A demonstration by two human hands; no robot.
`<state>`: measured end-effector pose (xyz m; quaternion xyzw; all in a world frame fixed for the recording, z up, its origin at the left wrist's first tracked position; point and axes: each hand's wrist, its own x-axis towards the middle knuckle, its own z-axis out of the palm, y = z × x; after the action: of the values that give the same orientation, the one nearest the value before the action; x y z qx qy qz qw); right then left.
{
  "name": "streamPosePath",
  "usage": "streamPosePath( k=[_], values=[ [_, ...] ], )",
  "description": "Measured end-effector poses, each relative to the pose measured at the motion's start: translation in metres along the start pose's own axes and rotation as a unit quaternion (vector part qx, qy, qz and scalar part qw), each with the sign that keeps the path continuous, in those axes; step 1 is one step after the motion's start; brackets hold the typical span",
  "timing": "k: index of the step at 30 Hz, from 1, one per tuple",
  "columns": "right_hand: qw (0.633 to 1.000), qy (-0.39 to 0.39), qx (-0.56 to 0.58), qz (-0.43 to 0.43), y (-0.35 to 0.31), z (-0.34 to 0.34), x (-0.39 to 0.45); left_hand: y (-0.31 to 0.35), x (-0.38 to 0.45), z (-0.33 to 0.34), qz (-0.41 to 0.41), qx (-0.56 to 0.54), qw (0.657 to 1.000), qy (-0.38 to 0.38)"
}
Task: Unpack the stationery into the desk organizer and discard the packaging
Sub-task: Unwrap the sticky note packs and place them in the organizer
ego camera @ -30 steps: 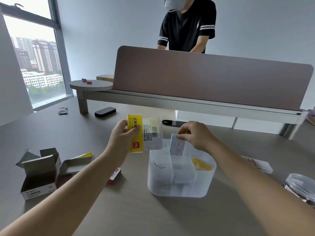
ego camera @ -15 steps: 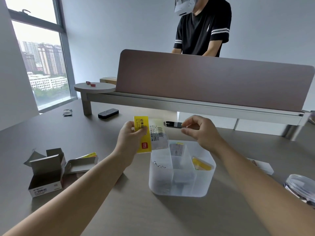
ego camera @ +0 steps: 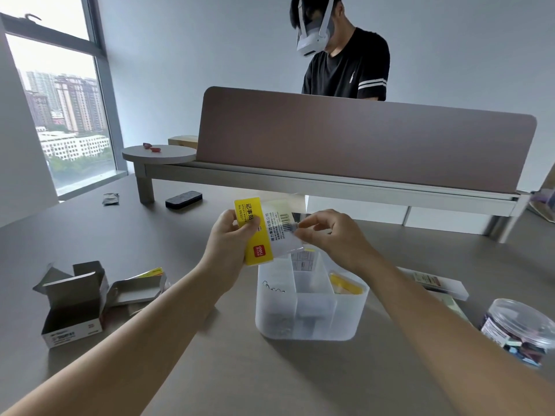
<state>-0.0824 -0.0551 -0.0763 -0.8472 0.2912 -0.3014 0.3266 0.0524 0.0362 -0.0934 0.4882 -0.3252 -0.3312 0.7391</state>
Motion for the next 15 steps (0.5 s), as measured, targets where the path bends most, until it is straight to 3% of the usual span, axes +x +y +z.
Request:
streamPosePath(
  k=[10, 15],
  values=[
    [0.997, -0.058, 0.043, 0.020, -0.011, -0.012, 0.001, 0.003, 0.003, 0.000, 0.045, -0.008, 0.998, -0.031],
    [0.998, -0.019, 0.064, 0.008, -0.008, -0.017, 0.002, 0.003, 0.007, 0.000, 0.049, -0.010, 0.999, -0.017]
  ],
)
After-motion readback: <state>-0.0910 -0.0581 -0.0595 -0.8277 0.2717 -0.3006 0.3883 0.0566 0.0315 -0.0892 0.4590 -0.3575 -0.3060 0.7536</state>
